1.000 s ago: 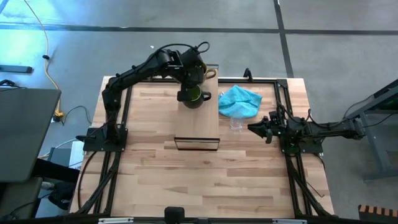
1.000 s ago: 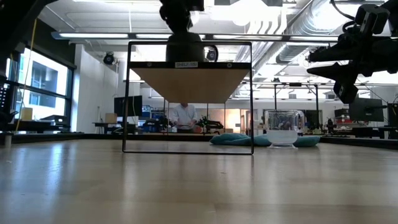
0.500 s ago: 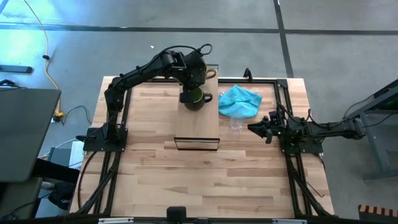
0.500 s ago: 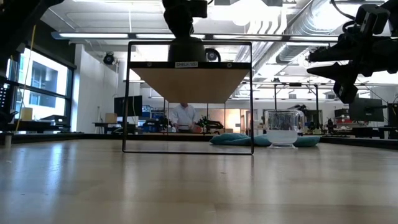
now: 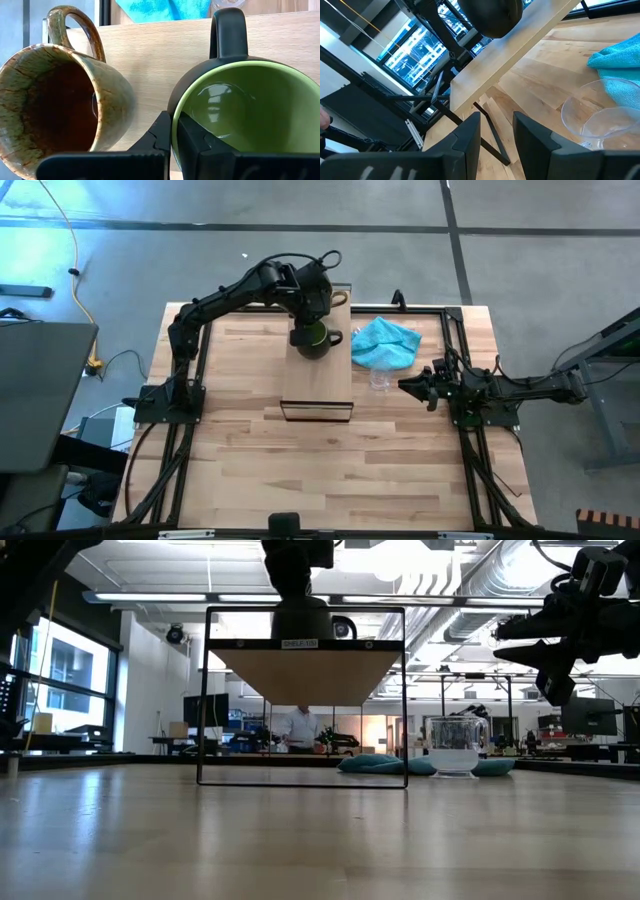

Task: Stack small to large cups/mugs on shelf
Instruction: Put the green and black mug on the shelf

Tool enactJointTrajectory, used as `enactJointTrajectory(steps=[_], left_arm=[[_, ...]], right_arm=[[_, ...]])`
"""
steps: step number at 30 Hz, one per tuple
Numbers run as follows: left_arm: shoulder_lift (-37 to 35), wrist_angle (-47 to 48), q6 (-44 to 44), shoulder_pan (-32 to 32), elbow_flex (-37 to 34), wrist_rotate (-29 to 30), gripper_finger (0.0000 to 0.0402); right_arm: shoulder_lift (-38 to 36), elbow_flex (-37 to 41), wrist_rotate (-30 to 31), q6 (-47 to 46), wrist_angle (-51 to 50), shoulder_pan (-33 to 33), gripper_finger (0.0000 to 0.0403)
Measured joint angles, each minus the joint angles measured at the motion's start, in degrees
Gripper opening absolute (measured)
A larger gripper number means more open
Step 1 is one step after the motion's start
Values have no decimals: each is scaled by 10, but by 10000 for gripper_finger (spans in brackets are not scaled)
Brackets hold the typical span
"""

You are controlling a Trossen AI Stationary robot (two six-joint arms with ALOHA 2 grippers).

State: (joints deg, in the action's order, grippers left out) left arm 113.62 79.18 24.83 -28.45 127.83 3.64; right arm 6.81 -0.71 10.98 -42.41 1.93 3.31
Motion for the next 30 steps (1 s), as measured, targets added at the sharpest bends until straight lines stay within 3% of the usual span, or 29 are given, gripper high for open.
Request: enactJointTrajectory(steps=[30], left_arm=[[16,1,-12,15,0,-13,0]], right_arm=[[0,0,0,-1,0,0,106]])
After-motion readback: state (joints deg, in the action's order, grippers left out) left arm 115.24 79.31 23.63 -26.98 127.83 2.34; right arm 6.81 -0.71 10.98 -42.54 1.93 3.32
